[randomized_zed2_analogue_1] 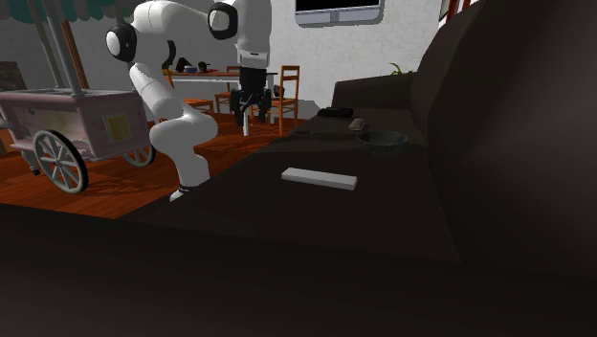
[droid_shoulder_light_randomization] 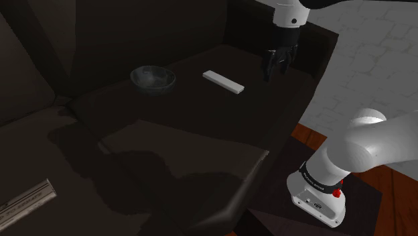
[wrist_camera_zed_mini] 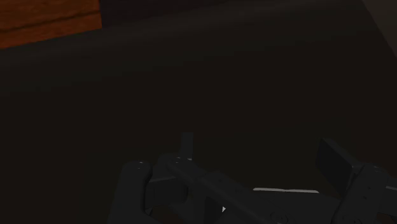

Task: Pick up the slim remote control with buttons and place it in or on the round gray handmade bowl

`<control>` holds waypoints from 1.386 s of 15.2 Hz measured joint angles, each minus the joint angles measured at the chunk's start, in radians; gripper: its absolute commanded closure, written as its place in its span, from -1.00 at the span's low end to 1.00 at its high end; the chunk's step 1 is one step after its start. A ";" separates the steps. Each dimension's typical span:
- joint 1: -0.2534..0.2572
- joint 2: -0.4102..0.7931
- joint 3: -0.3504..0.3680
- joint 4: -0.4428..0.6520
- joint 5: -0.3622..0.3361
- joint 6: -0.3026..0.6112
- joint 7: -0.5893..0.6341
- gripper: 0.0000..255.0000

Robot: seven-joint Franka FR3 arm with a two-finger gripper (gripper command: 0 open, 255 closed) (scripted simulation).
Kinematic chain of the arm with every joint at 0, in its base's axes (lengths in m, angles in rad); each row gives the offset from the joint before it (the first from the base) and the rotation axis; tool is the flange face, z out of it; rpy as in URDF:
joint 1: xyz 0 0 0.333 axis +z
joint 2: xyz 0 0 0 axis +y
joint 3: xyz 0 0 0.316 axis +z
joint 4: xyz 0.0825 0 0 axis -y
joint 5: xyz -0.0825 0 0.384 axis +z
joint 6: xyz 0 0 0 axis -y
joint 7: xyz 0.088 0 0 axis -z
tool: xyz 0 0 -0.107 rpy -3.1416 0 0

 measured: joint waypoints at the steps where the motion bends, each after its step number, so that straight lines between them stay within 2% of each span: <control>1: 0.000 0.000 0.000 0.000 0.000 0.000 0.000 -1.00; 6: -0.005 0.124 -0.010 0.030 -0.008 0.113 -0.021 -1.00; 14: -0.005 0.412 -0.014 0.142 -0.012 0.328 -0.045 -1.00; 21: -0.006 0.661 -0.017 0.319 -0.014 0.433 -0.068 -1.00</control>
